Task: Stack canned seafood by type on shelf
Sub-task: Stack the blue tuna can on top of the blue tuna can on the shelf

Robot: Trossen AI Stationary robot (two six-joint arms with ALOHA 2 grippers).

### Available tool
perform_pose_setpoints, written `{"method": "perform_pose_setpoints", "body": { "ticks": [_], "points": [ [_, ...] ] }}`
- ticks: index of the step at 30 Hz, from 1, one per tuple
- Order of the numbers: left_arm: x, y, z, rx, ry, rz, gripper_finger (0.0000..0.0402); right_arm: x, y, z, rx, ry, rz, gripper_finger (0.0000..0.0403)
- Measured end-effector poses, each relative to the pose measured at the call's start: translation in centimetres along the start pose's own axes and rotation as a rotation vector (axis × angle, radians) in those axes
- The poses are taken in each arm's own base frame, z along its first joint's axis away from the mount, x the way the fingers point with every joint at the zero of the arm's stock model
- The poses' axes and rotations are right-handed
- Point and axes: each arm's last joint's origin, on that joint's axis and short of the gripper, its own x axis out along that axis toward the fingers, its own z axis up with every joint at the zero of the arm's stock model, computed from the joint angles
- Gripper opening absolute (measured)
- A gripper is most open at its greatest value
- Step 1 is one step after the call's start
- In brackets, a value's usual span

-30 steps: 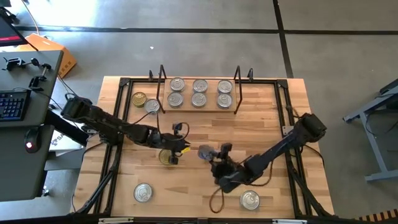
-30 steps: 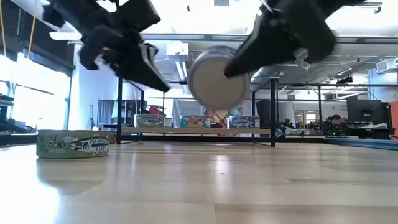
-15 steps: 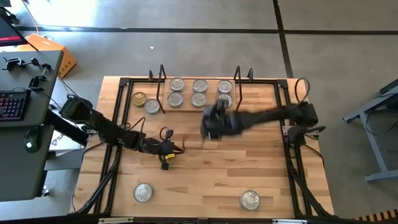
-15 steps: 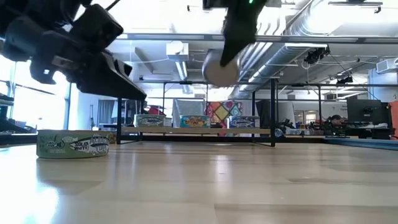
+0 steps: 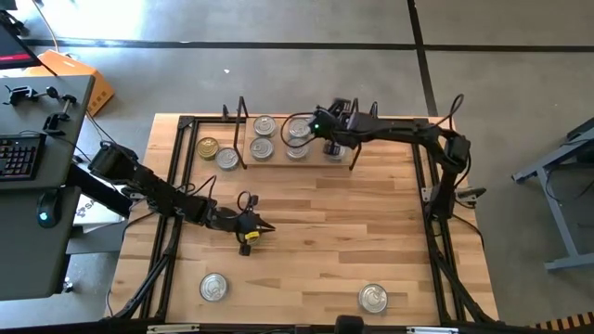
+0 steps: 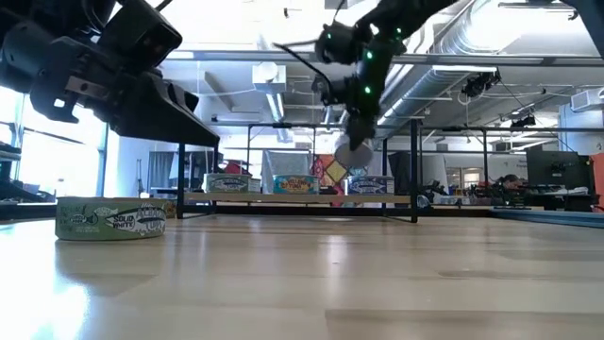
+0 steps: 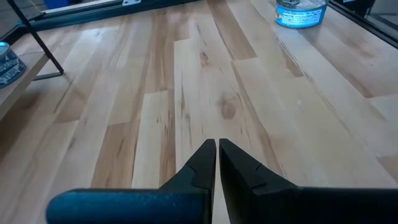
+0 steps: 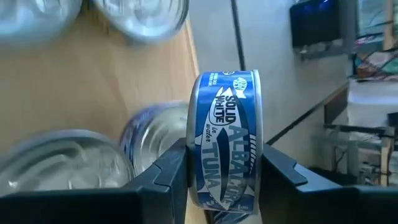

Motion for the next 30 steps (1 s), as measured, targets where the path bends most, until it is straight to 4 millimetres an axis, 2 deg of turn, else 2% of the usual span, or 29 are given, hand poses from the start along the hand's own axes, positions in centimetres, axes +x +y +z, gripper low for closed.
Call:
{"method": "perform_pose_setpoints", "body": {
  "ticks": [7, 16, 24, 30],
  "points": [
    [0.0, 0.0, 0.1, 0.002, -0.005, 0.000, 0.0011, 2.0, 0.3, -1.5, 0.029, 0.055, 0.009, 0.0120],
    [0.0, 0.0, 0.1, -0.004, -0.012, 0.000, 0.0011, 2.3, 1.6, -2.2, 0.027, 0.083, 0.005, 0.0122],
    [0.0, 0.0, 0.1, -0.004, -0.013, 0.000, 0.0011, 1.2, 2.3, -1.1, 0.011, 0.032, 0.048, 0.0257],
    [0.0, 0.0, 0.1, -0.004, -0.013, 0.000, 0.0011, 0.3, 2.1, -0.4, 0.012, 0.010, 0.036, 0.0276]
  ]
}}
